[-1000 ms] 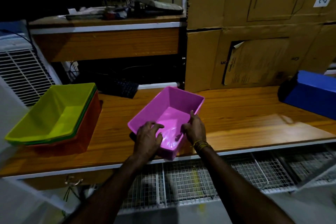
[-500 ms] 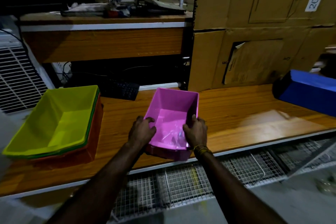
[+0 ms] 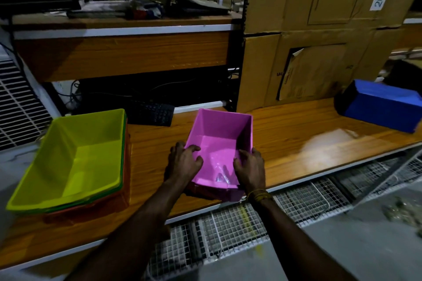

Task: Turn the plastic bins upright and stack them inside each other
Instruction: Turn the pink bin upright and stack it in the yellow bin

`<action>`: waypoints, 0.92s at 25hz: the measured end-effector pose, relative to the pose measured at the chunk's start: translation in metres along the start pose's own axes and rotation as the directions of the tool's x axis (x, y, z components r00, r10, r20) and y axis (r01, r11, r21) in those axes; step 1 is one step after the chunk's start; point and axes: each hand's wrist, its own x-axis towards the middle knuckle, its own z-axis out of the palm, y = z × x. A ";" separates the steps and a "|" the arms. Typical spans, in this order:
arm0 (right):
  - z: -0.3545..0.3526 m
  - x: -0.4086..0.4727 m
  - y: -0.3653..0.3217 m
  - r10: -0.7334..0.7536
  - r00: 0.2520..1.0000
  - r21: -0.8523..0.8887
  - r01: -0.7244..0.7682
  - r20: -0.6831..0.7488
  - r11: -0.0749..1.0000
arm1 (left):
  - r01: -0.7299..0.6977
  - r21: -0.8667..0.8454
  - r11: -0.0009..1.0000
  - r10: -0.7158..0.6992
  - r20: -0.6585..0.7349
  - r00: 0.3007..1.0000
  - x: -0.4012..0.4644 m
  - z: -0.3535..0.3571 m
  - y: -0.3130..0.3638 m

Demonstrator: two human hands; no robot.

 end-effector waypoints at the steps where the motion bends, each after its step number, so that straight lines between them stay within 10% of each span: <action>1: 0.001 -0.002 -0.003 0.009 0.999 0.014 -0.008 -0.033 1.000 | 0.007 -0.008 1.000 -0.007 -0.007 1.000 0.000 0.000 -0.002; 13: -0.004 0.001 -0.061 -0.134 0.985 0.041 0.139 -0.107 0.989 | -0.049 -0.088 0.995 0.033 -0.168 0.985 0.000 -0.043 -0.013; 23: -0.030 -0.008 -0.215 -0.470 0.862 0.230 0.504 -0.189 0.832 | 0.004 -0.186 0.983 -0.113 -0.581 0.806 0.018 -0.199 -0.055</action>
